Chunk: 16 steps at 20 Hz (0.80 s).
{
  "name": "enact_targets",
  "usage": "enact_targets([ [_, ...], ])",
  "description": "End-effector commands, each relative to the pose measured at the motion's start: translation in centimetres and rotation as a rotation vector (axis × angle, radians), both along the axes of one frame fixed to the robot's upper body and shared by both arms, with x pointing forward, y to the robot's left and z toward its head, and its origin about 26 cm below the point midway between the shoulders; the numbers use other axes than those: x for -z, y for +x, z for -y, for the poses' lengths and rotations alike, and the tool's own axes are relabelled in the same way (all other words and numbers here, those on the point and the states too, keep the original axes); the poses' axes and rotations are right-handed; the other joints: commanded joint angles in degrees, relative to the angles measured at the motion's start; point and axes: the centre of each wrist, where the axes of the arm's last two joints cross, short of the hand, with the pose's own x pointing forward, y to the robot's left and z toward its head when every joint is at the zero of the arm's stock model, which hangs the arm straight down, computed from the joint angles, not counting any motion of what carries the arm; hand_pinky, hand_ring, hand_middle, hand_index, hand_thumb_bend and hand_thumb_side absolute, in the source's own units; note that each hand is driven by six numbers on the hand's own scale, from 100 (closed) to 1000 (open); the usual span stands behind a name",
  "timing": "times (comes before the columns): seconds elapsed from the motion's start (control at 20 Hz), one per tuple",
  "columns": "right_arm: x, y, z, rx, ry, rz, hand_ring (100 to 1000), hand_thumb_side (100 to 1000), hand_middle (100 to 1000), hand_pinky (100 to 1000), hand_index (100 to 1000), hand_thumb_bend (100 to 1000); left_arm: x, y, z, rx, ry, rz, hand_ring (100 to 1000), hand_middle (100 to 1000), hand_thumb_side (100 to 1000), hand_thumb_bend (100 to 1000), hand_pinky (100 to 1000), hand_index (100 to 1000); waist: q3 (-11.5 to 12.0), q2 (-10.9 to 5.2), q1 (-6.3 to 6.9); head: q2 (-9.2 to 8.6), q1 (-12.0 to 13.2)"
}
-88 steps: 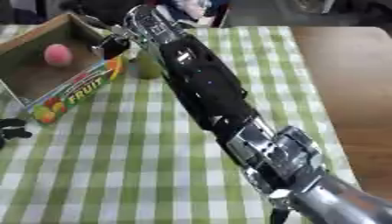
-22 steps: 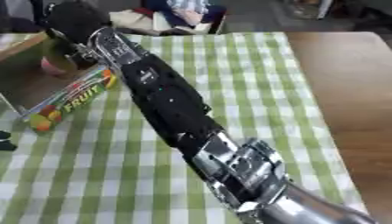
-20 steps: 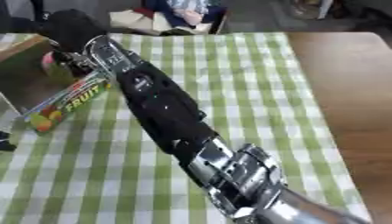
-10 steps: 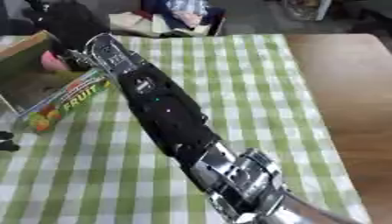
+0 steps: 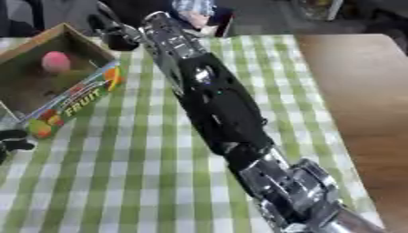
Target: Pick up objects on the table and place them in the box.
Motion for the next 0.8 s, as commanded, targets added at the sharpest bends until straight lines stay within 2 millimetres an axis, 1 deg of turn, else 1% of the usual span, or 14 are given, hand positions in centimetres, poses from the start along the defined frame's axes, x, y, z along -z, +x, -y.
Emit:
enact_targets([
  [0.05, -1.8, -0.3, 3.6, -0.011, 0.057, 0.093, 642, 120, 664, 593, 1000, 100, -0.8, 0.0, -0.6, -0.021, 0.017, 0.03, 611, 655, 916, 100, 830, 734, -0.4, -0.82, 0.24, 0.33, 1.1],
  [0.1, -1.5, -0.4, 4.9, -0.001, 0.071, 0.101, 638, 143, 659, 588, 1000, 100, -0.9, 0.0, -0.6, -0.022, 0.017, 0.031, 611, 655, 916, 100, 830, 733, -0.5, -0.77, 0.28, 0.5, 1.1],
  [0.2, -0.9, -0.8, 7.1, 0.021, 0.115, 0.104, 630, 264, 654, 573, 1000, 100, -0.9, 0.0, -0.7, -0.026, 0.016, 0.033, 611, 655, 916, 100, 830, 733, -0.8, -0.59, 0.32, 0.87, 1.4],
  [0.3, -0.2, -1.3, 8.6, 0.045, 0.175, 0.093, 623, 331, 645, 563, 987, 100, -0.9, 0.0, -0.8, -0.033, 0.015, 0.033, 611, 655, 917, 100, 830, 733, -1.3, -0.49, 0.33, 1.35, 2.0],
  [0.35, 0.1, -1.6, 9.3, 0.059, 0.208, 0.086, 619, 385, 639, 557, 979, 100, -0.9, 0.0, -0.8, -0.036, 0.015, 0.033, 611, 655, 917, 100, 830, 733, -1.6, -0.45, 0.34, 1.63, 2.4],
  [0.45, 0.9, -2.3, 10.5, 0.09, 0.263, 0.064, 615, 444, 634, 550, 970, 100, -0.9, 0.0, -0.9, -0.039, 0.017, 0.031, 611, 655, 917, 100, 830, 733, -2.2, -0.5, 0.31, 2.17, 3.2],
  [0.6, 2.1, -3.6, 11.9, 0.125, 0.337, 0.029, 610, 515, 626, 541, 958, 100, -0.8, 0.0, -1.0, -0.043, 0.019, 0.03, 611, 655, 917, 100, 831, 733, -2.8, -0.73, 0.19, 2.93, 4.5],
  [0.7, 2.9, -4.5, 12.6, 0.146, 0.39, 0.007, 606, 527, 622, 535, 952, 100, -0.8, -0.1, -1.0, -0.043, 0.021, 0.028, 611, 656, 917, 100, 831, 733, -3.2, -0.88, 0.17, 3.35, 5.4],
  [0.8, 3.8, -5.4, 13.2, 0.154, 0.425, -0.016, 602, 536, 616, 529, 946, 100, -0.7, -0.1, -1.0, -0.042, 0.022, 0.024, 612, 656, 916, 100, 830, 733, -3.3, -1.1, 0.15, 3.62, 5.7],
])
